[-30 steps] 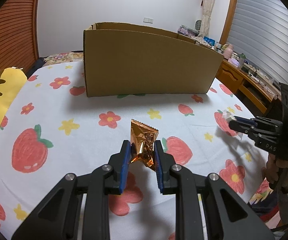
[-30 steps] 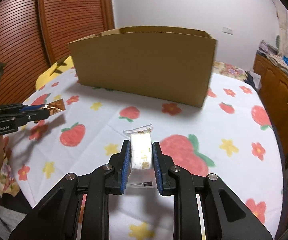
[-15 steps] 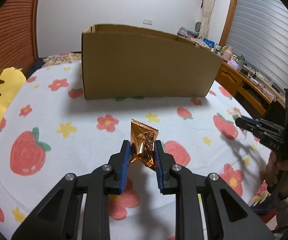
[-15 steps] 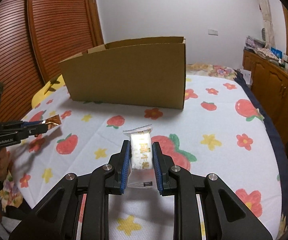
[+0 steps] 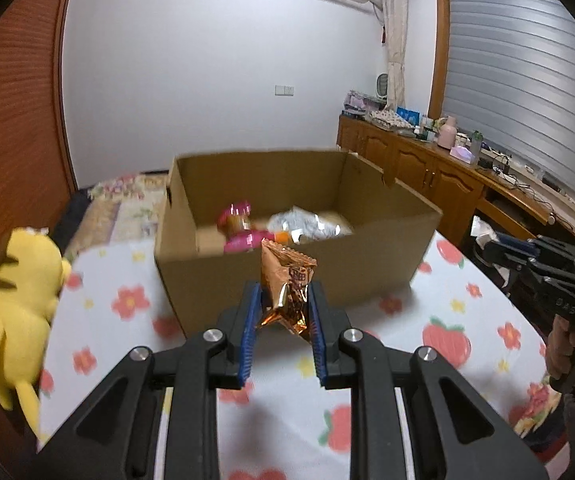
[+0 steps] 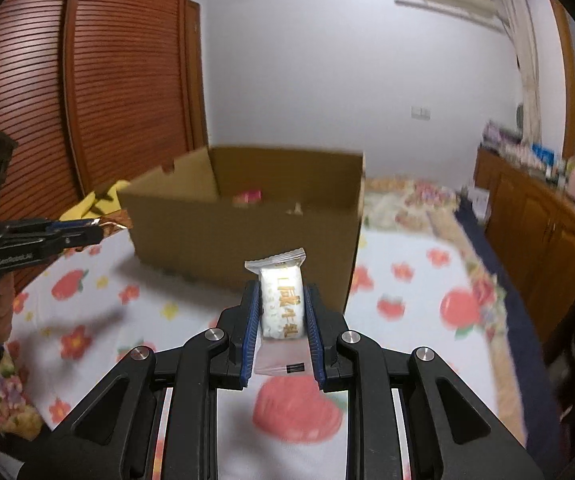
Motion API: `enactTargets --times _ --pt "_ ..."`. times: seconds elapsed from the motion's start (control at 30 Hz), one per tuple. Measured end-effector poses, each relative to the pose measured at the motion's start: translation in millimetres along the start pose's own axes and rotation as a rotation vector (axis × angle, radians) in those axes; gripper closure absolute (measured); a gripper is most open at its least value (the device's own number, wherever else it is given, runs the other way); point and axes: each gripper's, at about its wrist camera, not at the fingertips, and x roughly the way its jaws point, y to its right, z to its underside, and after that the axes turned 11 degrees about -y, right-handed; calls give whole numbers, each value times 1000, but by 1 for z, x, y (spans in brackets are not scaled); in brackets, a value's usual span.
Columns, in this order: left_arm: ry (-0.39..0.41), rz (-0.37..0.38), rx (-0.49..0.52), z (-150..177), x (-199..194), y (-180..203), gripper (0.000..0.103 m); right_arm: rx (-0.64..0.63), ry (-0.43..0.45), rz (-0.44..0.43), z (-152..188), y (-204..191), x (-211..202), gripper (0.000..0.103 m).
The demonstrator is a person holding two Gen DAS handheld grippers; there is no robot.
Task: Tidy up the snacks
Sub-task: 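Lift both held snacks and carry them over the cardboard box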
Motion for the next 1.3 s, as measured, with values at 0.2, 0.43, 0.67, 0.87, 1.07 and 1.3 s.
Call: enactTargets --times 0.2,0.43,0.67,0.87,1.07,1.3 --pt "19 -38 10 -38 3 -7 82 -41 57 24 -44 -2 -1 82" --pt "27 -84 10 -60 8 -19 82 -68 81 63 -74 -2 11 82" --pt "-40 -100 -29 -80 43 -37 82 -73 59 76 -93 -3 34 82" --pt "-102 -91 -81 -96 79 -56 82 -115 -5 98 -113 -9 76 82" --pt "-150 -88 -86 -96 98 -59 82 -93 -92 80 -119 -7 118 82" --pt "-183 -79 -75 -88 108 -52 80 0 -182 9 -117 14 143 82"
